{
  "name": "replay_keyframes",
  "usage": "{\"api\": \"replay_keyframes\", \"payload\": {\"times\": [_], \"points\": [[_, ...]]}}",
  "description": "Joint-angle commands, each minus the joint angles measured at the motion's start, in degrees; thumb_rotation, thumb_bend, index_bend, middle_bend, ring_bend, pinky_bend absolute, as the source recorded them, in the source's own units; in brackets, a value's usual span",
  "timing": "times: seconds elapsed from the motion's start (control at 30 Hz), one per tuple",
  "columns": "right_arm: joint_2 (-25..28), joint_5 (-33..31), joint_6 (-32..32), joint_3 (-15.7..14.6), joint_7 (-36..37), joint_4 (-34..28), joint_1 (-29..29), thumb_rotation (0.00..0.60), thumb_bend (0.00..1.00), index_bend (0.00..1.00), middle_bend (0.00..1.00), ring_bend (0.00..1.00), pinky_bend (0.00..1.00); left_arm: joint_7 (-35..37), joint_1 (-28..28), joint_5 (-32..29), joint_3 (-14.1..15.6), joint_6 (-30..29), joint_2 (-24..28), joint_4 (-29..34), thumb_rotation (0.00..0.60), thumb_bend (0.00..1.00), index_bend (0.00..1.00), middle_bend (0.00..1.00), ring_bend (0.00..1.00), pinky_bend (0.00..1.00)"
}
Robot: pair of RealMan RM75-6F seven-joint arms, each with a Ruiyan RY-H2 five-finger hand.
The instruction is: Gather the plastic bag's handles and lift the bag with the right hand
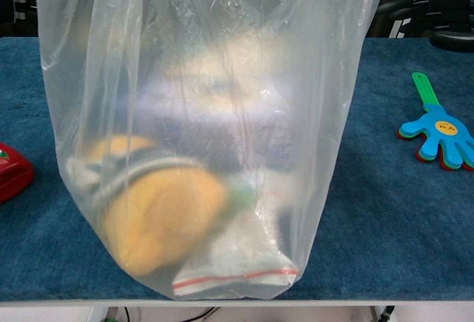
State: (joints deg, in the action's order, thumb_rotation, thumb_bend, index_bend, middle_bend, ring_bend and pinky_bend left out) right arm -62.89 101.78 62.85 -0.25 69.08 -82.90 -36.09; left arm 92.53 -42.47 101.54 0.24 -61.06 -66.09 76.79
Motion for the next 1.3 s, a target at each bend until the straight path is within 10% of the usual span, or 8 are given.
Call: {"api": "replay_keyframes", "payload": {"times": [0.03,0.63,0.93,1.3], "points": [[-0.2,-0.5,0.3,-0.6,0.2,0.4,-0.1,0.600,0.45,0.01,0.06,0.00,0.00,0.3,-0.6,0.2,0.7,-0.3,0.1,-0.1,0.435,0.24,0.29,0.30,0.23,0.37],[0.3,-4.1,6.0,-1.8,-6.4,-0.5,3.1,0.600,0.43,0.00,0.04,0.00,0.00,-5.3,-1.3,-1.8,3.6,-1.7,1.6,0.4,0.434,0.25,0.30,0.30,0.23,0.37],[-7.6,-7.0,27.4,1.2,-18.4,6.4,15.5,0.600,0.40,0.00,0.13,0.00,0.07,-26.3,6.1,-9.1,3.8,-4.4,3.6,1.4,0.401,0.26,0.30,0.29,0.21,0.35],[-9.6,6.1,40.8,-2.1,-21.9,6.4,19.3,0.600,0.44,0.00,0.13,0.05,0.11,-40.0,12.7,-13.4,3.4,-7.6,3.3,1.5,0.398,0.26,0.28,0.25,0.18,0.34]]}}
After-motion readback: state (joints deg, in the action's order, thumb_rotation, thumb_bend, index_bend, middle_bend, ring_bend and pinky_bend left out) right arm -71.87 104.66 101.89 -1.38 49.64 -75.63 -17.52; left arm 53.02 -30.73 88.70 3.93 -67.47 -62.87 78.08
